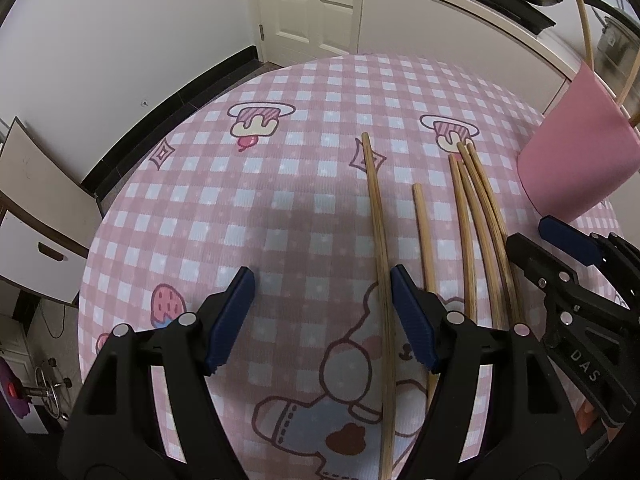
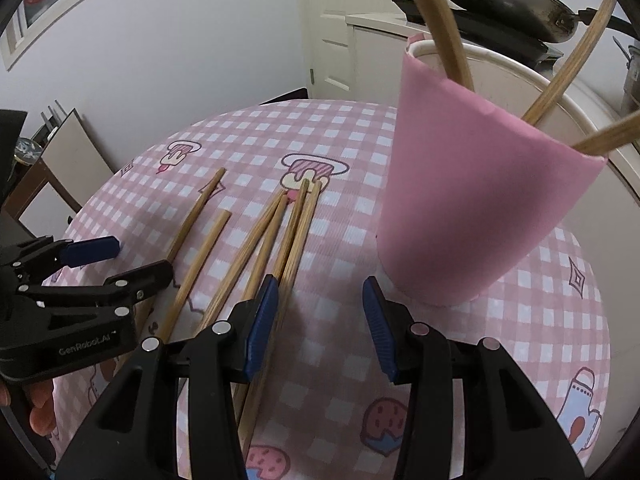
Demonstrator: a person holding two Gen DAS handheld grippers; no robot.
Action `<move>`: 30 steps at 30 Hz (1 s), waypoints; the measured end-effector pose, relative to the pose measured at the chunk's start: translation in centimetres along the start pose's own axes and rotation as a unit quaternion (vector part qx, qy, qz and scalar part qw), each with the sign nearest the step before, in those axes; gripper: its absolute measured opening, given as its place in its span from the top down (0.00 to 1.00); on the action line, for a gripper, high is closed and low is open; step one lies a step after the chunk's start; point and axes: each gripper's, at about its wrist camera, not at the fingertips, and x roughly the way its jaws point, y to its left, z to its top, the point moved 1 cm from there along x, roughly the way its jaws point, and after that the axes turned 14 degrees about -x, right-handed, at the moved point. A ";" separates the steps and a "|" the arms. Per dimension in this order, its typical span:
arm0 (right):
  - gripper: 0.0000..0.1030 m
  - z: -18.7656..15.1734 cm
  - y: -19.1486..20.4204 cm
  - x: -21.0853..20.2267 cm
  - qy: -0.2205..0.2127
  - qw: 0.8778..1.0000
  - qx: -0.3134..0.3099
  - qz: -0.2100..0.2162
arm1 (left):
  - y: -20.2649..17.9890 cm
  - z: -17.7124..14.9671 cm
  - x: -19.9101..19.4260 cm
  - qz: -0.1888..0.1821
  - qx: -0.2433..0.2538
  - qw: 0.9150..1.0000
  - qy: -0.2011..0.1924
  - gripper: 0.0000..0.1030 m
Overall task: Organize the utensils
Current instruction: 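Move both open tools back over the remaining chopsticks on the table, then close the left tool on a chopstick while the right tool grasps another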
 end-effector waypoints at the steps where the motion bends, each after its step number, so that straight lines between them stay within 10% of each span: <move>1: 0.60 0.1 0.1 0.1 0.001 1.000 0.001 0.000 | 0.0 0.1 0.0 0.000 -0.001 1.000 0.000 0.33; 9: 0.60 0.1 1.0 0.6 0.021 0.999 -0.029 -0.014 | 0.5 0.6 0.1 0.000 -0.006 1.000 -0.002 0.36; 14: 0.90 0.7 1.2 0.9 0.017 0.999 -0.034 -0.003 | -0.1 1.4 0.0 -0.008 -0.005 1.000 -0.001 0.69; 18: 0.94 0.5 1.7 0.9 0.020 0.999 -0.049 0.010 | -0.6 1.6 -0.1 -0.019 0.004 1.000 0.006 0.90; 30: 0.94 -4.2 1.6 -2.7 0.056 0.993 -0.073 0.068 | 1.2 -3.2 -2.3 -0.033 0.034 0.999 0.023 0.91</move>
